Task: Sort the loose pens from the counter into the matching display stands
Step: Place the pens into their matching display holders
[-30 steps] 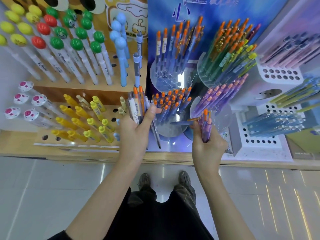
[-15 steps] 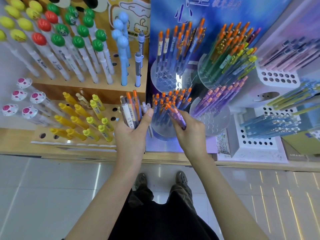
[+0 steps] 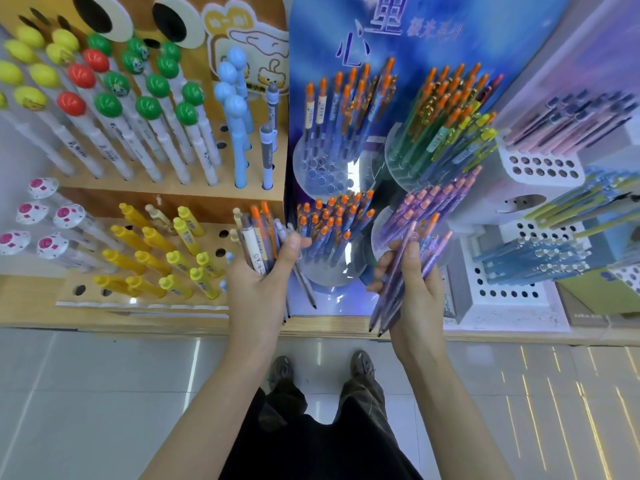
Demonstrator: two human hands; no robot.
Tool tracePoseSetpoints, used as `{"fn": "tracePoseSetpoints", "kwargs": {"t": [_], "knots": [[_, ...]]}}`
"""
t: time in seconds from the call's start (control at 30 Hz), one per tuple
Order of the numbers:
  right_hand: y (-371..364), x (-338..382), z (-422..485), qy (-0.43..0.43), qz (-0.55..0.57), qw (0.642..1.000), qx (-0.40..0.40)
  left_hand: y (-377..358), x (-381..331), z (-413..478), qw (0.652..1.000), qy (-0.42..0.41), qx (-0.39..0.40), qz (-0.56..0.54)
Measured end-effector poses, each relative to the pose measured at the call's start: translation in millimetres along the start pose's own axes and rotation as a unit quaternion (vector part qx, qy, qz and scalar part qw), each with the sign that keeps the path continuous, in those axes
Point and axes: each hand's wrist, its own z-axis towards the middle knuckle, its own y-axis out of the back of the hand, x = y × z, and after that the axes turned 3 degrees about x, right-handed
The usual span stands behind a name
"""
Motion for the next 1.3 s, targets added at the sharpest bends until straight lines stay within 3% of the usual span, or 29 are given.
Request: {"fn": "tracePoseSetpoints", "kwargs": {"t": [0.1,0.27,0.47,0.73,0.87,1.03,1.17,1.3], "knots": [[-1,8,1,-0.039,0.016,0.999,-0.008,-5,0,0,0.999,-0.009,0.031,0.007],[-1,15,1,-0.03,-0.028,0.999,-0.02,-12,1,-2,0.999,-0.015,0.038,0.0],[3,18,4,-0.032,-0.063,0.997,0.015,-19,-1,-3,0.999,-0.006,0.044,0.004],[8,28,9,-0.009,-0.018,0.998,0.055,-29,-8,2,0.998,-0.018,0.061,-0.004],[23,30,12,0.015,-0.05,0.997,-0.048,-30,-8,3,0.998,-0.019,0.057,-0.007],[53,42,19,0.112,-0.169,0.963,-0.178,-39,-8,0,0.998,-0.032,0.06,0.002],[64,56,27,0.127,-0.188,0.955,-0.192,-52,-10,-3,0.998,-0.046,0.043,-0.003],[63,60,36,0.131,-0.216,0.956,-0.149,-68,-13,-5,0.998,-0.063,0.016,0.0]]}}
